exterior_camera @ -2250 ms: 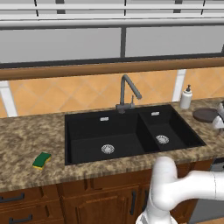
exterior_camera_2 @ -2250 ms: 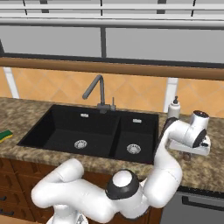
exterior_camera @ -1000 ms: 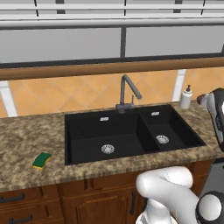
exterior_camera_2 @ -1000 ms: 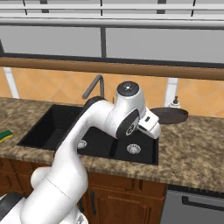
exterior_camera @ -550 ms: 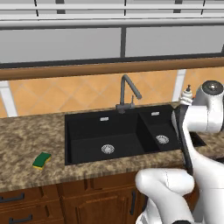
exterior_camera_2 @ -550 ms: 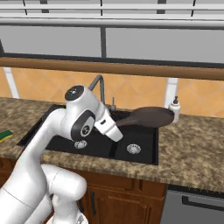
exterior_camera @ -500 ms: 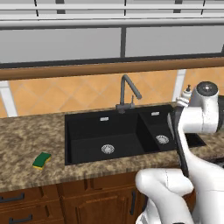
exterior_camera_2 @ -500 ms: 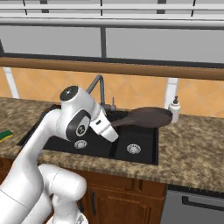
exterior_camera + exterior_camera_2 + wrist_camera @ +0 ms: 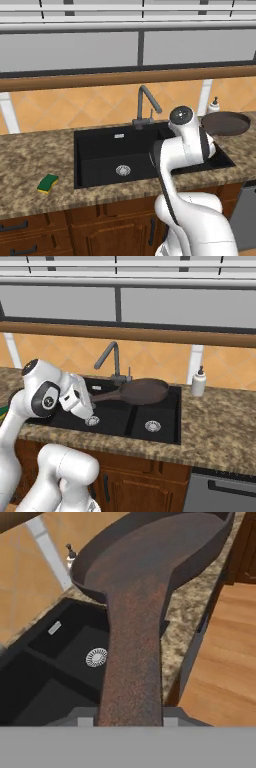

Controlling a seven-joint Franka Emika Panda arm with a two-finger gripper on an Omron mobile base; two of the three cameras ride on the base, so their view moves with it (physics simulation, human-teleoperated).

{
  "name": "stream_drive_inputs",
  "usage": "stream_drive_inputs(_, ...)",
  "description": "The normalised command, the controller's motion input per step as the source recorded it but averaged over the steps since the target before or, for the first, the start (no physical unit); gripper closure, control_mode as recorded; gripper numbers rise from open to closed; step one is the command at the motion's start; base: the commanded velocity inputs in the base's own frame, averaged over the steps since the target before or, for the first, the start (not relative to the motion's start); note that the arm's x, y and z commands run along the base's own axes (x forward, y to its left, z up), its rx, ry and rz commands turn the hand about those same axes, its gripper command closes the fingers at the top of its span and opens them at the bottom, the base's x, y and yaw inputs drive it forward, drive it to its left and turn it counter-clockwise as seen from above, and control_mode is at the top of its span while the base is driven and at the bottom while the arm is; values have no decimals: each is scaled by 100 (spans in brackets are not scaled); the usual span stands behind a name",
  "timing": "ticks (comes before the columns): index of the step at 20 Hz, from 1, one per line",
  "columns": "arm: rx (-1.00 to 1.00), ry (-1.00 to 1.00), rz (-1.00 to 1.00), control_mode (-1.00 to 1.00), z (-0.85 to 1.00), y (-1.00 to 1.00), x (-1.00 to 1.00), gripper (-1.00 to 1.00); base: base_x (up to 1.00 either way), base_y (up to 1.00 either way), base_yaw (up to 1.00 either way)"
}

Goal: Pick the pan and sponge and place them into the sink. Then turn on the water.

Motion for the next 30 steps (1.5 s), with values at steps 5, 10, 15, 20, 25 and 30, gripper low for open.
stream_drive_inputs(5, 12, 6, 9, -100, 0, 100, 16, 100, 0, 0, 0)
stream_drive_inputs(10, 21, 9, 12, -100, -9, 99, 27, 100, 0, 0, 0)
stream_drive_inputs(15, 24, 17, 14, -100, -27, 91, 41, 100, 0, 0, 0)
stream_drive_inputs(20, 30, 23, 14, -100, -57, 57, 84, 100, 0, 0, 0)
stream_drive_inputs(25, 11, 8, -6, -100, -41, 60, 94, 100, 0, 0, 0)
stream_drive_inputs(30, -3, 0, -47, -100, -40, 52, 61, 100, 0, 0, 0)
